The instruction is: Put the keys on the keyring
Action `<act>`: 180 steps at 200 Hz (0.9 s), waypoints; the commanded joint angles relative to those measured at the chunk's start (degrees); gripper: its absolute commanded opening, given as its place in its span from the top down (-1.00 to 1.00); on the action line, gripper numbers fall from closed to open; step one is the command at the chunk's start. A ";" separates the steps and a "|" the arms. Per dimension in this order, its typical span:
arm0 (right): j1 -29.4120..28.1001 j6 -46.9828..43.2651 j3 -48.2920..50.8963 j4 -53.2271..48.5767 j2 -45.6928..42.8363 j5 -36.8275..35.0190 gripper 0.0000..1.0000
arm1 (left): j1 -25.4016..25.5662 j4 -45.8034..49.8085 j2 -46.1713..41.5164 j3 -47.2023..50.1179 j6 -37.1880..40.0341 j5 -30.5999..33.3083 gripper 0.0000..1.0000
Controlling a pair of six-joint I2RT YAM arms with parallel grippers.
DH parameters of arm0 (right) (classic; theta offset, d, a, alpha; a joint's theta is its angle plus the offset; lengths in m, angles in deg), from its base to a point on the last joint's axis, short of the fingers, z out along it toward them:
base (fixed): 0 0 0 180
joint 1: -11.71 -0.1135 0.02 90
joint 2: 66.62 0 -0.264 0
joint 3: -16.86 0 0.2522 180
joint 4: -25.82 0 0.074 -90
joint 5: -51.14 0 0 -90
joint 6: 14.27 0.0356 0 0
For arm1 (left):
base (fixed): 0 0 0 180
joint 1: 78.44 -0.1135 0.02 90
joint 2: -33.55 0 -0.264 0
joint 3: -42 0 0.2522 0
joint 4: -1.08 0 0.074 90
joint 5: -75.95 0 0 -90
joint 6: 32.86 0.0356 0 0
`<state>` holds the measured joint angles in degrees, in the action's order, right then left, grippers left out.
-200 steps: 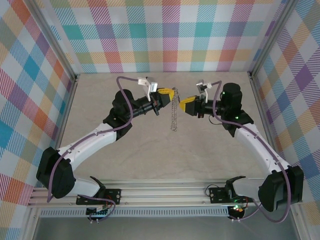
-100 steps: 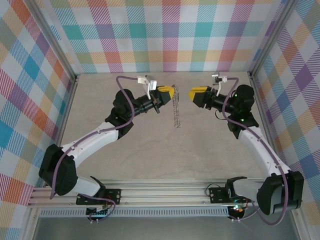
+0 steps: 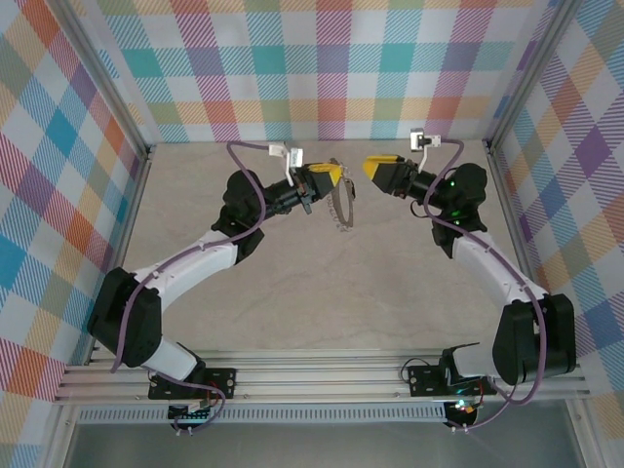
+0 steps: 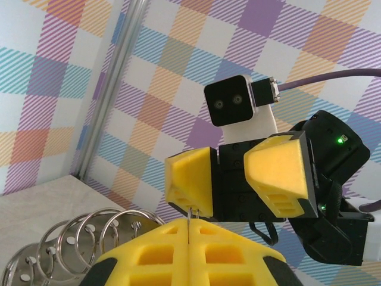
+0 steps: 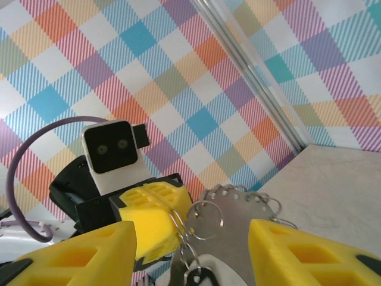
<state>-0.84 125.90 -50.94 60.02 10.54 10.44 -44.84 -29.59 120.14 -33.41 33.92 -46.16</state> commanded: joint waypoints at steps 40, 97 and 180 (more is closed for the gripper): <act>-2.29 1.14 -3.70 5.95 3.19 2.39 0.04 | -0.39 -5.50 0.95 -4.09 -2.59 -2.49 1.00; -3.35 1.58 -3.62 7.07 4.48 3.48 0.31 | -0.39 -5.66 1.22 -4.36 -2.79 -2.37 1.00; -4.38 1.51 -3.89 7.08 4.57 4.04 0.71 | -0.38 -5.76 1.48 -4.36 -2.85 -2.16 1.00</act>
<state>-4.69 127.65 -53.17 64.35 15.09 13.33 -44.84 -31.03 121.27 -35.68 31.41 -47.63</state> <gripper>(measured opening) 0.182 0.050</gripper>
